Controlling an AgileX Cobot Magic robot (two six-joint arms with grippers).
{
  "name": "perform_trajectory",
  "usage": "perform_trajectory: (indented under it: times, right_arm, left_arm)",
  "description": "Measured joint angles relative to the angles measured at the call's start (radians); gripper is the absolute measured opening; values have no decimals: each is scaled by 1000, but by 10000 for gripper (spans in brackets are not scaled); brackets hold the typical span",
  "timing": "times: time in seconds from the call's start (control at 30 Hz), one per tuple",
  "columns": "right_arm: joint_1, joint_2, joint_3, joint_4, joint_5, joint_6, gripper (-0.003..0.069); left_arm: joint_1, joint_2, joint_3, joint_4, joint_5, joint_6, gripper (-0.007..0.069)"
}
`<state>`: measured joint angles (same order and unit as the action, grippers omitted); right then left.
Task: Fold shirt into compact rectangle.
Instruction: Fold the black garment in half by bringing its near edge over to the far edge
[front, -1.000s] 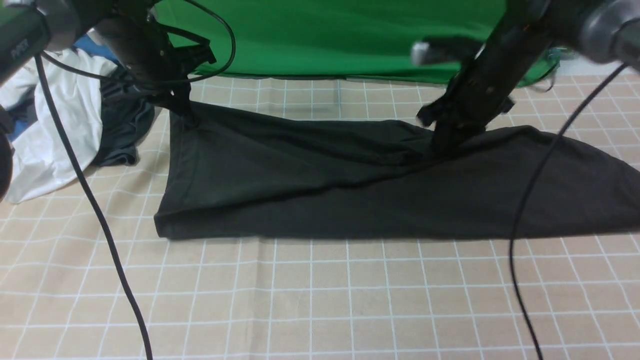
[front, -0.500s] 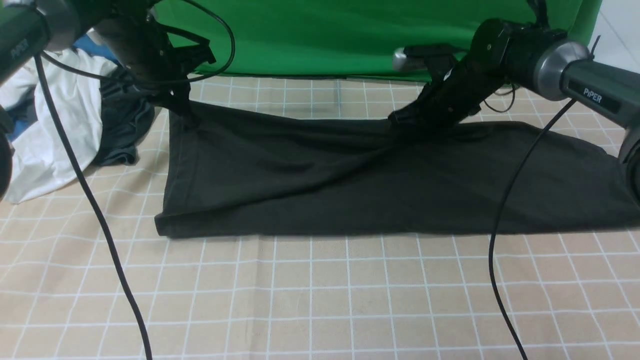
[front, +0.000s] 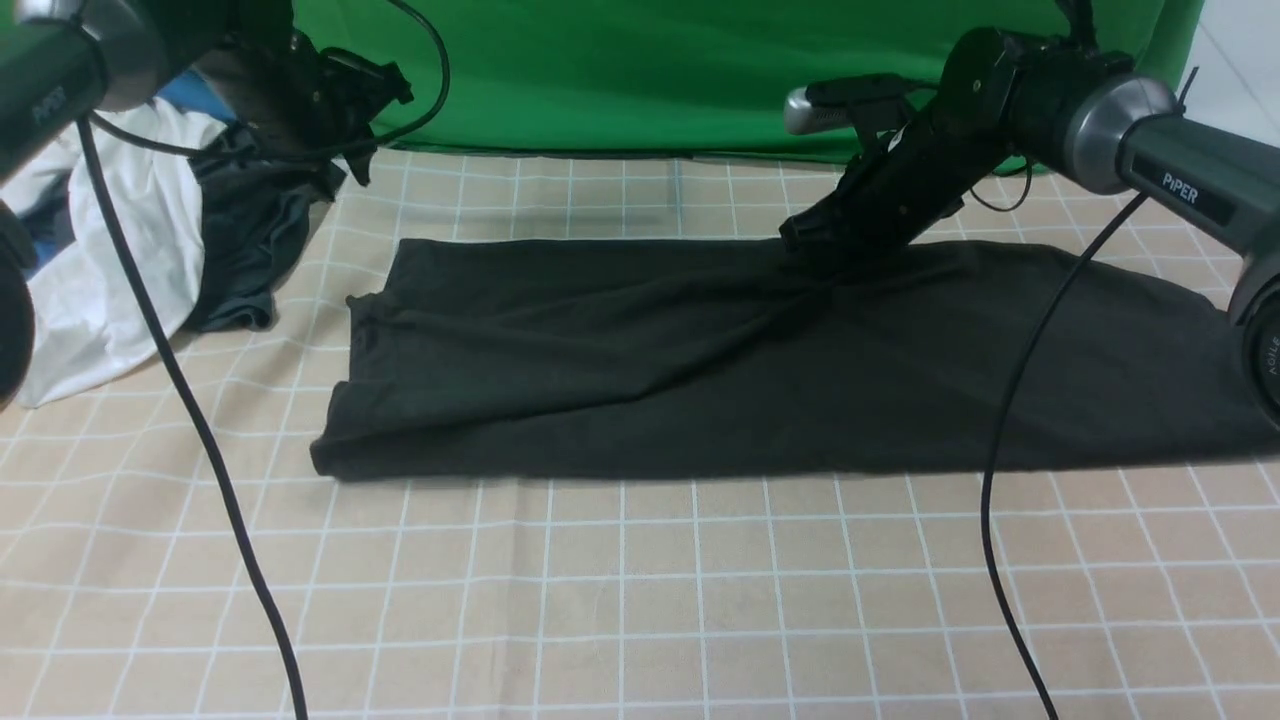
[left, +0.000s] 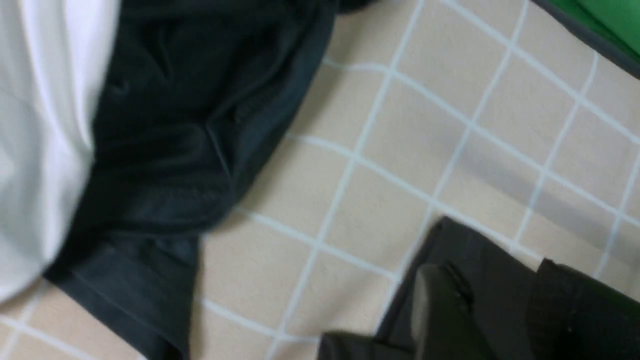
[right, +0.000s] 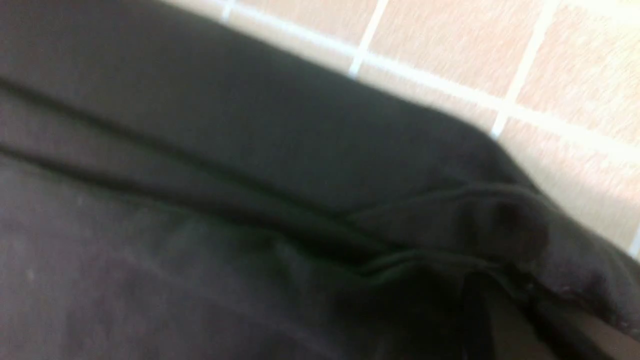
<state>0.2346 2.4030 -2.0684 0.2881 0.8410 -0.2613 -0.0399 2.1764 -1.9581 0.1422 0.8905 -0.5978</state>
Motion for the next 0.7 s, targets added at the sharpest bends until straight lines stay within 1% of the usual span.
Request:
perform_trajectory:
  times: [0.07,0.1,0.13,0.17,0.23,0.3,0.4,0.47,0.5,0.57,0.7]
  right_arm:
    - [0,-6,-2,-1,26,-21,41]
    - [0,-9,-10,-2,45,-30,42]
    - [0,-15,-22,-2,69,-34,43]
    - [0,-15,-25,-2,73,-35,43]
    - [0,-28,-56,-3,128,-39,44]
    - [0,-36,-90,-3,168,-43,44]
    - [0,-44,-125,-3,208,-51,44]
    - [0,-44,-129,-3,216,-53,44]
    - [0,-44,-129,-3,223,-53,44]
    - [0,-44,-129,-3,229,-55,44]
    - [0,-44,-129,-3,231,-60,44]
  left_arm:
    - [1,-1,0,7,8,-1,326]
    - [1,-5,0,-10,18,11,339]
    - [0,-9,0,-54,32,55,340]
    - [-1,-11,0,-54,35,64,340]
    - [-16,-15,0,-115,84,155,331]
    - [-37,-15,0,-122,147,191,309]
    - [-57,12,0,-111,237,205,288]
    - [-57,22,0,-92,260,198,286]
    - [-57,43,0,-58,281,180,290]
    - [-57,60,0,-26,294,156,330]
    - [-56,70,0,-14,288,147,420]
